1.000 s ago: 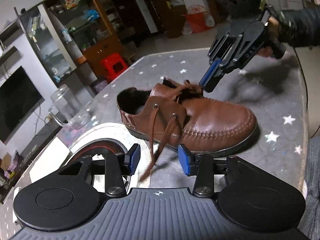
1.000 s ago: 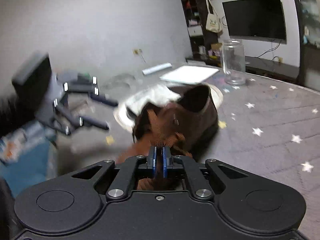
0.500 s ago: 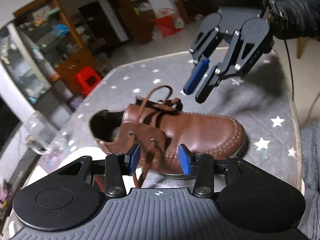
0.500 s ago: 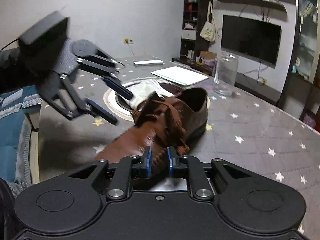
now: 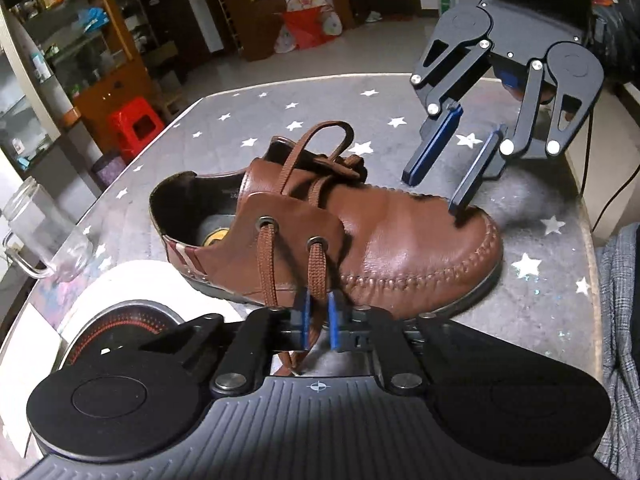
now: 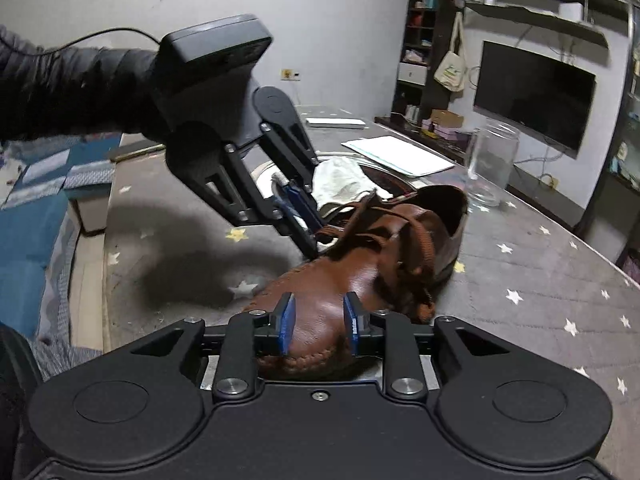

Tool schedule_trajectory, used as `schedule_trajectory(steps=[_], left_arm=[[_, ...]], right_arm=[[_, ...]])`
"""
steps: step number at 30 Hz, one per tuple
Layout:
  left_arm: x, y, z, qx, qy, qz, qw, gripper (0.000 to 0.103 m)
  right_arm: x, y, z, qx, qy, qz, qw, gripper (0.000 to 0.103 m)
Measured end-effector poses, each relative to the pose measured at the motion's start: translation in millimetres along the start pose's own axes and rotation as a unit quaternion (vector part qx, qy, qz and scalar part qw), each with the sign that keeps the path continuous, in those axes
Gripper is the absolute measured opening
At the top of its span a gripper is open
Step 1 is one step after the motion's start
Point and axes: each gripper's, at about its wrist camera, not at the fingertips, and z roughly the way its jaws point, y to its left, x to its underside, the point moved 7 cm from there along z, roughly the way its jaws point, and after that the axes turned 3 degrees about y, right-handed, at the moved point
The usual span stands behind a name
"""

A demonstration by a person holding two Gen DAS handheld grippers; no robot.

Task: Lace up shoes with both hands

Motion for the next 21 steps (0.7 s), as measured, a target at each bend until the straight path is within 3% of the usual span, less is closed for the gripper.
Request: schedule_trajectory(steps=[4, 10, 16, 17, 18, 21], left_arm=[[-4.1, 1.1, -8.4, -0.013, -0.033, -0.05, 0.9981, 0.005], [-16.5, 4.3, -35.1, -0.032, -0.097, -0.126, 0.9867, 0.005], [-19.2, 7.4, -58.0, -0.038, -0.138, -0.218, 0.9655, 0.005], [-21.8, 8.9, -71.1, -0.041, -0.168, -0.234, 0.9569, 0.004], [-23.9, 10.0, -78.5, -0.043, -0.179, -0.24, 0.9533, 0.0], [-33.2, 15.6, -99.0, -0.054, -0.208, -0.248, 0.9446, 0.0]], right_arm=[[-3.5, 4.3, 4.3, 0.006, 0.005, -0.012, 1.0, 0.028], [-1.6, 10.2, 13.5, 0.02, 0.019, -0.03, 0.999, 0.028], [-1.1, 14.3, 19.0, 0.042, 0.028, -0.044, 0.998, 0.029], [-0.9, 15.4, 20.1, 0.045, 0.029, -0.044, 0.998, 0.029], [-0.6, 16.1, 20.8, 0.047, 0.031, -0.044, 0.997, 0.029], [0.5, 15.9, 22.1, 0.051, 0.032, -0.038, 0.997, 0.029]])
